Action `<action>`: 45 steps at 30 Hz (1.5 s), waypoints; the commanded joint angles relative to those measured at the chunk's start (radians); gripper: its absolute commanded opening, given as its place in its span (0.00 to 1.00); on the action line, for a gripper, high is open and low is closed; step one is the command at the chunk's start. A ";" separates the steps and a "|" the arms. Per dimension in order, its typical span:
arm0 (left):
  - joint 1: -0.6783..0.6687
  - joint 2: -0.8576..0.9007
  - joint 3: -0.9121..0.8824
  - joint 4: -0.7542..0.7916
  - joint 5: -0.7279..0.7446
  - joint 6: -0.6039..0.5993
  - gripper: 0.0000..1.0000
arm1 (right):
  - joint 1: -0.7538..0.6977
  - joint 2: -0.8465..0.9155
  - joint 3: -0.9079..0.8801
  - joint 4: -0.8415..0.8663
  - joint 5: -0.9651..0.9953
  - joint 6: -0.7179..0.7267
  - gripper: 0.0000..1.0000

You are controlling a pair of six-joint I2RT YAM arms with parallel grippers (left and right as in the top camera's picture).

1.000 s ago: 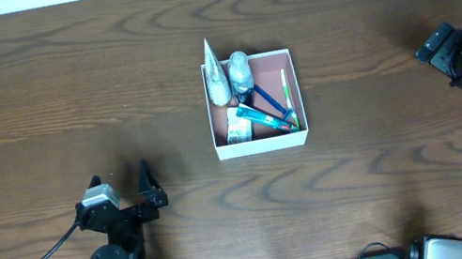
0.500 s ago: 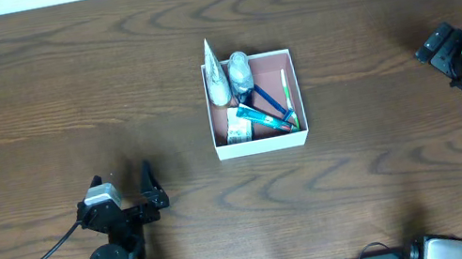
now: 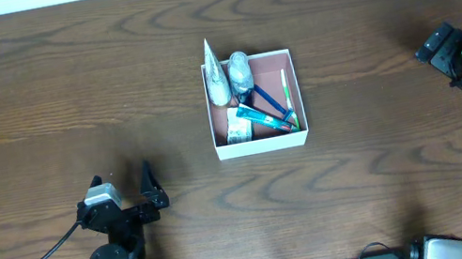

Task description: Pack container

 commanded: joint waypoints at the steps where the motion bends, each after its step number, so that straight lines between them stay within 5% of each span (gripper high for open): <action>1: 0.002 -0.006 -0.016 -0.045 -0.008 0.021 0.98 | -0.005 0.001 0.014 -0.001 0.000 0.016 0.99; 15: 0.002 -0.006 -0.016 -0.045 -0.008 0.021 0.98 | 0.013 -0.033 0.013 -0.001 0.047 0.012 0.99; 23: 0.002 -0.006 -0.016 -0.045 -0.008 0.021 0.98 | 0.217 -0.180 -0.048 0.031 0.200 -0.014 0.99; 29: 0.002 -0.006 -0.016 -0.045 -0.008 0.021 0.98 | 0.371 -0.381 -0.293 0.364 0.244 -0.095 0.99; 36: 0.002 -0.006 -0.016 -0.045 -0.008 0.021 0.98 | 0.365 -0.649 -0.659 0.838 0.025 -0.365 0.99; 45: 0.002 -0.006 -0.016 -0.045 -0.008 0.021 0.98 | 0.350 -0.929 -0.958 1.004 -0.031 -0.464 0.99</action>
